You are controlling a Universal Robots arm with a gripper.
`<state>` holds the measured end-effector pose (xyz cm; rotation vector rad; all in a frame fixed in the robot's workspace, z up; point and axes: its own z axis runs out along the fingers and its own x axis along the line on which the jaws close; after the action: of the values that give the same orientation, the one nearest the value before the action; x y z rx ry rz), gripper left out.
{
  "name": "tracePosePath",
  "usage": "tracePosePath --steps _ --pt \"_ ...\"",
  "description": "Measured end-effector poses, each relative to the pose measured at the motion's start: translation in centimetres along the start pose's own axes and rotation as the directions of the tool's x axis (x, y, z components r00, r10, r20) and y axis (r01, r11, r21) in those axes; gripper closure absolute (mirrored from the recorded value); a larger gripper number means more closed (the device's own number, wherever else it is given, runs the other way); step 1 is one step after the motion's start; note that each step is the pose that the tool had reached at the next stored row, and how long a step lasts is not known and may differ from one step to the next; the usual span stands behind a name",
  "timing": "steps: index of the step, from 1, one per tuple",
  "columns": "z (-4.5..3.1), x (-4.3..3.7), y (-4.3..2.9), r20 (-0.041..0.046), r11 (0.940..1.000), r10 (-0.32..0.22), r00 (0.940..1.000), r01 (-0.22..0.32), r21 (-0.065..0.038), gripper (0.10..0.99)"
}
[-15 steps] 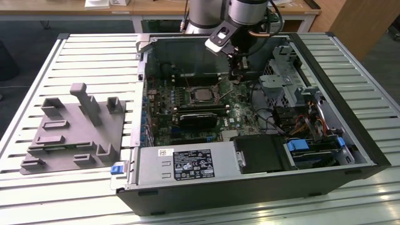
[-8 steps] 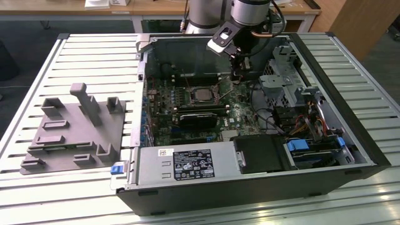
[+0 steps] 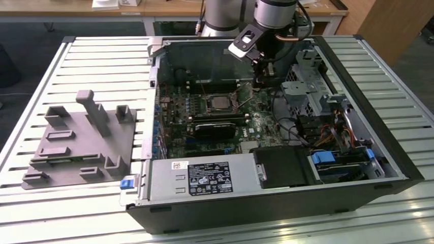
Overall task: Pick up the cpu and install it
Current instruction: 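Close the cpu cover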
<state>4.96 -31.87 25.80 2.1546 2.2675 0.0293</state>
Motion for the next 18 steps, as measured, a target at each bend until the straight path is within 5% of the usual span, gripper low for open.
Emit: tracePosePath --steps 18 --pt "1.30 -0.02 0.62 -0.0002 1.0000 0.003 1.0000 -0.003 0.006 0.980"
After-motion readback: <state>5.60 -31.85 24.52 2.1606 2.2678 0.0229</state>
